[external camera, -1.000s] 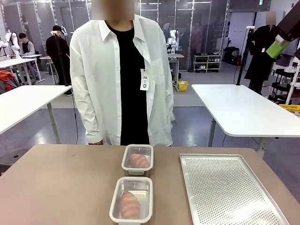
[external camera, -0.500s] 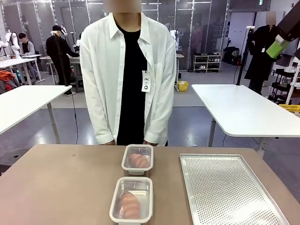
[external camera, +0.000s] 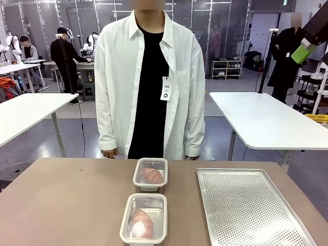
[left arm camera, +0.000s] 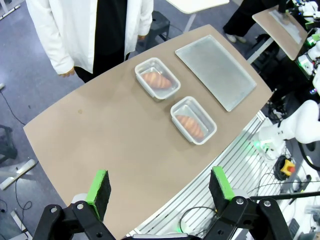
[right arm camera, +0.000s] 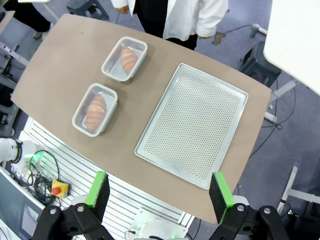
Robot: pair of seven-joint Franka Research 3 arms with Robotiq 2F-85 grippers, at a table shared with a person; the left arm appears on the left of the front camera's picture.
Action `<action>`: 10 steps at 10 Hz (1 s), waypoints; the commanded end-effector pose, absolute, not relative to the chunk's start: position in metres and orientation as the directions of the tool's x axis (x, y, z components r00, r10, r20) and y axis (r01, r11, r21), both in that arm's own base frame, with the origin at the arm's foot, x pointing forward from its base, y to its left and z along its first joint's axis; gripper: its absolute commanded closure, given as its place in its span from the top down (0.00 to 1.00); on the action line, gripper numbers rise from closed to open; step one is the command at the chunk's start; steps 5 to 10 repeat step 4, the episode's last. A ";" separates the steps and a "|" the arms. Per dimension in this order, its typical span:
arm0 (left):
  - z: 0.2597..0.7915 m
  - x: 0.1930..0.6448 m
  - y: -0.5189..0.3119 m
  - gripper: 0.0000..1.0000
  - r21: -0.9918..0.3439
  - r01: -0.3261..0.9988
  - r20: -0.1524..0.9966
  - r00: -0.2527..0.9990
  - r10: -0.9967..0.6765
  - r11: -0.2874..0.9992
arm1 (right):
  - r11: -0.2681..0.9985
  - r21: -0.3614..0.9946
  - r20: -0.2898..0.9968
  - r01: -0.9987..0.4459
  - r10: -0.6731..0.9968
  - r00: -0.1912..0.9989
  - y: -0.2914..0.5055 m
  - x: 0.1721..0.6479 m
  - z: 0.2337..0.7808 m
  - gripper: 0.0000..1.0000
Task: Place the bread into the airtight container.
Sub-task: Pick up a Butter Roll and place it into an empty Airtight Container.
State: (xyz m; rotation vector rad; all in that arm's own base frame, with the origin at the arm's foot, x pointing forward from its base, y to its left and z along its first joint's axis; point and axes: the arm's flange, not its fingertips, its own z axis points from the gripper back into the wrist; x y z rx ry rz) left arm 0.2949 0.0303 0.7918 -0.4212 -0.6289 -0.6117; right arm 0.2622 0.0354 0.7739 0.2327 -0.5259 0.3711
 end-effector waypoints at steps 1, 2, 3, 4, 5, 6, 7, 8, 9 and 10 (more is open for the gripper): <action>0.793 0.294 0.030 1.00 -0.187 0.659 0.661 0.633 -0.403 0.728 | 0.897 0.131 0.532 -0.422 0.296 0.794 0.033 0.261 0.774 1.00; 0.793 0.294 0.030 1.00 -0.187 0.659 0.661 0.633 -0.403 0.728 | 0.897 0.131 0.532 -0.422 0.296 0.794 0.033 0.261 0.774 1.00; 0.793 0.294 0.030 1.00 -0.187 0.659 0.661 0.633 -0.403 0.728 | 0.897 0.131 0.532 -0.422 0.296 0.794 0.033 0.261 0.774 1.00; 0.793 0.294 0.030 1.00 -0.187 0.659 0.661 0.633 -0.403 0.728 | 0.897 0.131 0.532 -0.422 0.296 0.794 0.033 0.261 0.774 1.00; 0.793 0.294 0.030 1.00 -0.187 0.659 0.661 0.633 -0.403 0.728 | 0.897 0.131 0.532 -0.422 0.296 0.794 0.033 0.261 0.774 1.00; 0.793 0.294 0.030 1.00 -0.187 0.659 0.661 0.633 -0.403 0.728 | 0.897 0.131 0.532 -0.422 0.296 0.794 0.033 0.261 0.774 1.00; 0.793 0.294 0.030 1.00 -0.187 0.659 0.661 0.633 -0.403 0.728 | 0.897 0.131 0.532 -0.422 0.296 0.794 0.033 0.261 0.774 1.00; 0.793 0.294 0.030 1.00 -0.187 0.659 0.661 0.633 -0.403 0.728 | 0.897 0.131 0.532 -0.422 0.296 0.794 0.033 0.261 0.774 1.00; 0.793 0.294 0.030 1.00 -0.187 0.659 0.661 0.633 -0.403 0.728 | 0.897 0.131 0.532 -0.422 0.296 0.794 0.033 0.261 0.774 1.00; 0.793 0.294 0.030 1.00 -0.187 0.659 0.661 0.633 -0.403 0.728 | 0.897 0.131 0.532 -0.422 0.296 0.794 0.033 0.261 0.774 1.00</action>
